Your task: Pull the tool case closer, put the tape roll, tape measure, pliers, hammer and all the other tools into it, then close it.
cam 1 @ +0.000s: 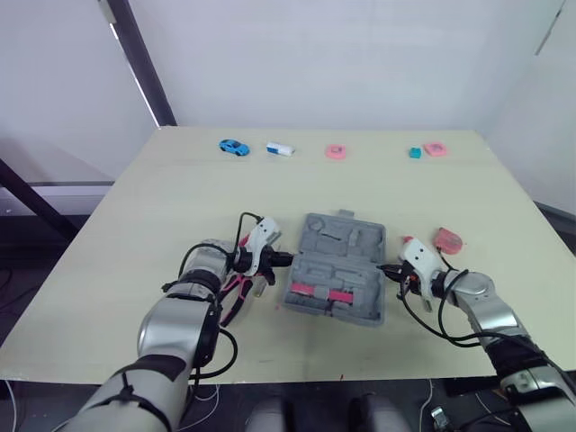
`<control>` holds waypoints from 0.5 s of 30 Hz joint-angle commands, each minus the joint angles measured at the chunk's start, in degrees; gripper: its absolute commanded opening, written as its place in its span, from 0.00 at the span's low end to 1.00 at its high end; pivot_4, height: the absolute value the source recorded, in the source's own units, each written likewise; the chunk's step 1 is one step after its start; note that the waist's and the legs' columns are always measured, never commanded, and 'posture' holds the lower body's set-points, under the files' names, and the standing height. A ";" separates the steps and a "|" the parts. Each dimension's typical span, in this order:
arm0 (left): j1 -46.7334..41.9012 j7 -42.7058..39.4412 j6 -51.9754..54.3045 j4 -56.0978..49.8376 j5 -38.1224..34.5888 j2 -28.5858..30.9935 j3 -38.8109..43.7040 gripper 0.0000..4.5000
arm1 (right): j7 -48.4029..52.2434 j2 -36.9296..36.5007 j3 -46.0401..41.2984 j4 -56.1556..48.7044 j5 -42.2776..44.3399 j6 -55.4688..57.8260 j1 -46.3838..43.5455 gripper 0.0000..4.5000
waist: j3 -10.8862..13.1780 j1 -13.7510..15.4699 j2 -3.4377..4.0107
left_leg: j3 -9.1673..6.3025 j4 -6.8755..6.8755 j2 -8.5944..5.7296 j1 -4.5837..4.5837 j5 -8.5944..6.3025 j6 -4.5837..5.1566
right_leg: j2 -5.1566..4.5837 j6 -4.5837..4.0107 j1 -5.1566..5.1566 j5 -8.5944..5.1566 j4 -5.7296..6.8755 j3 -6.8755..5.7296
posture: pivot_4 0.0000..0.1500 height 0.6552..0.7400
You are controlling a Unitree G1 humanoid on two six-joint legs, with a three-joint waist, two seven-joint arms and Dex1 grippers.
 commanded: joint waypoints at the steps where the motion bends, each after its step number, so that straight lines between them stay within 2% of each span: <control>1: 0.90 -4.50 -1.22 -1.58 0.51 -0.49 -1.39 0.01 | 2.51 -0.32 -0.15 -4.84 2.26 0.48 0.81 0.00 | 0.00 0.00 0.00 | 0.00 0.00 0.00 0.00 0.00 0.00 | 0.00 0.00 0.00 0.00 0.00 0.00 | 1.00 1.00; 15: 5.67 -15.19 -3.41 -7.58 -0.12 2.64 -3.77 0.01 | 4.38 -3.08 -1.01 -13.40 4.47 4.43 6.15 0.00 | 0.00 0.00 0.00 | 0.00 0.01 0.00 0.00 0.00 0.00 | 0.00 -0.01 0.00 0.00 0.02 0.01 | 1.00 1.00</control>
